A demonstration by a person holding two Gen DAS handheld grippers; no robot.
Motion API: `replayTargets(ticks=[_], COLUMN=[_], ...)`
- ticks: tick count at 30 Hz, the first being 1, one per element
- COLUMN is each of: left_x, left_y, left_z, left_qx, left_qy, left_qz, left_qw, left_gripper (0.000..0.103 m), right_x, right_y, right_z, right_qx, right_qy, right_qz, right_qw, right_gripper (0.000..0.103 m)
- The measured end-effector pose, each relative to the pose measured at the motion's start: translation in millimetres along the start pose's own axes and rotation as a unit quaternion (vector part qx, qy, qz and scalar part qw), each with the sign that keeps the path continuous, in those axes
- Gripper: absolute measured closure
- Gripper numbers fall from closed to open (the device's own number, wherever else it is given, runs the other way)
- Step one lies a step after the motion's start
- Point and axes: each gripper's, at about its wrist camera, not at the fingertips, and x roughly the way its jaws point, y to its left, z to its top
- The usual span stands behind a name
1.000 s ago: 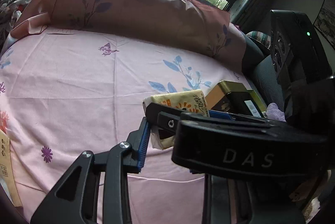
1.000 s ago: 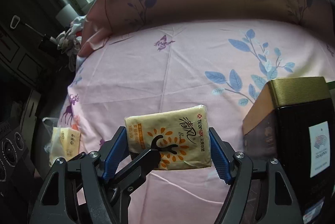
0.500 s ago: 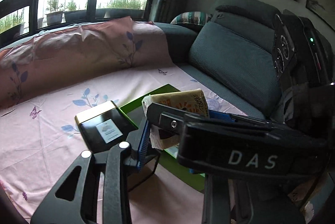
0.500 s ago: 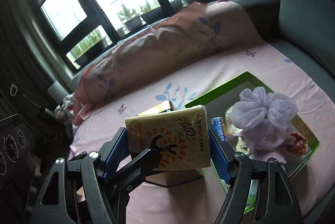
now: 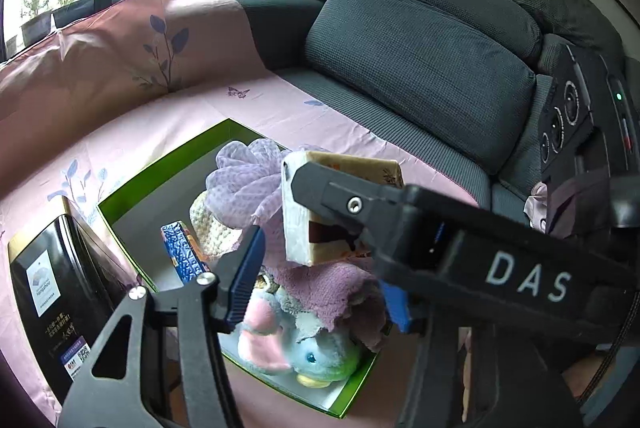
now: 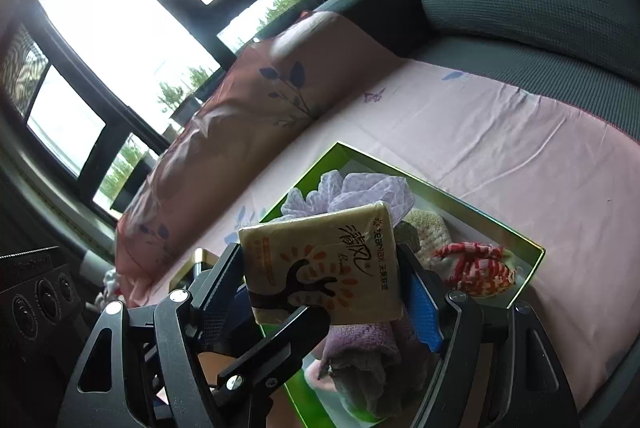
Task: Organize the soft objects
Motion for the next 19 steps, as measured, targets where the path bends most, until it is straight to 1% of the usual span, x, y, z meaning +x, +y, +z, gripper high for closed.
replayTargets(ticks=[2,6,8,10,11,13,19], left_x=[-1.9,-7.8,-11.8,-15.5,-18.3,-23.1,-35.2], left_y=[-0.9,-0.8,1.4,4.3,5.1,7.6,12.8], left_z=[-1.2,-3.2,-3.4,-2.2,-2.1,-1.6,-0.9], left_qx=[-0.005,0.001,-0.005,-0.01,-0.013,-0.019,-0.03], left_qy=[-0.001,-0.006,-0.006,-0.009,-0.012,-0.015,-0.022], left_qz=[0.007,0.031,0.03,0.027,0.03,0.037,0.042], left_qw=[1.0,0.9995,0.9995,0.9995,0.9994,0.999,0.9984], left_gripper=[0.036,0.027,0.022,0.019,0.017,0.015,0.015], right_x=[-0.3,0.5,-2.8,-8.1,-10.4,-15.1,-21.1], right_y=[-2.3,-4.4,-5.1,-3.0,-2.1,-0.4,2.3], right_z=[0.2,-0.8,-0.6,-0.4,-0.2,-0.6,1.1], right_qx=[0.004,0.004,0.002,-0.003,-0.006,-0.011,-0.014], right_qy=[-0.007,-0.001,-0.004,-0.012,-0.016,-0.024,-0.033], right_qz=[-0.008,-0.027,-0.028,-0.024,-0.02,-0.013,-0.015], right_qw=[1.0,1.0,1.0,1.0,1.0,1.0,0.999], right_gripper=[0.026,0.026,0.025,0.024,0.021,0.018,0.018])
